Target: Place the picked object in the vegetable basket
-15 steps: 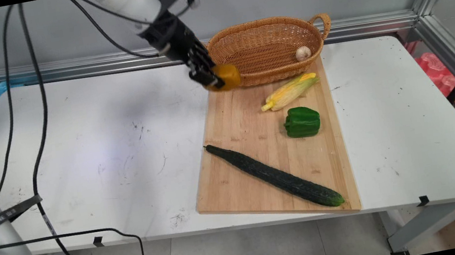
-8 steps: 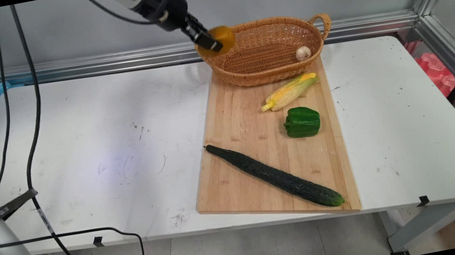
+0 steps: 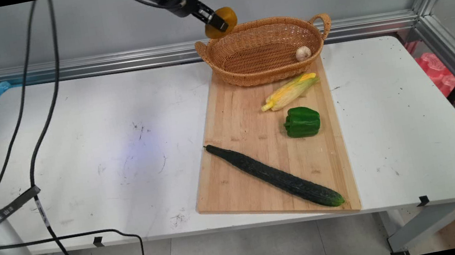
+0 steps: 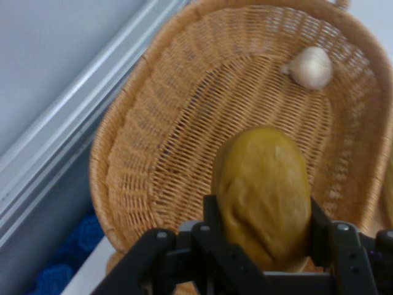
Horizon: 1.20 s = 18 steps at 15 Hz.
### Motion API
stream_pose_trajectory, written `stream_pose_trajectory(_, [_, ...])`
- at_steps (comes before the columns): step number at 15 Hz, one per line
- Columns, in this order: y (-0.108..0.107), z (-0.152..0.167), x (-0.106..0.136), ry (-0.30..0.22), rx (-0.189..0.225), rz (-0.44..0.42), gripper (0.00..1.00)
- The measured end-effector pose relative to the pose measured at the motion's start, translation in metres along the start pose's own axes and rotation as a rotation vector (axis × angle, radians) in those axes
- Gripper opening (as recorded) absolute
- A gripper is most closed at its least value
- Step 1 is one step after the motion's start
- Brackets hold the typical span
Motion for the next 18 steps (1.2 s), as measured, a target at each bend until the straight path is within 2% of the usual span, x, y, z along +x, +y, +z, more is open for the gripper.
stream_pose_trajectory(4, [-0.01, 0.038, 0.01, -0.004, 0.032, -0.031, 0.0])
stream_pose_trajectory(10, [-0.022, 0.099, 0.016, -0.034, 0.05, -0.073, 0.0])
stream_pose_trajectory(18, [-0.033, 0.154, 0.012, -0.117, 0.032, -0.052, 0.0])
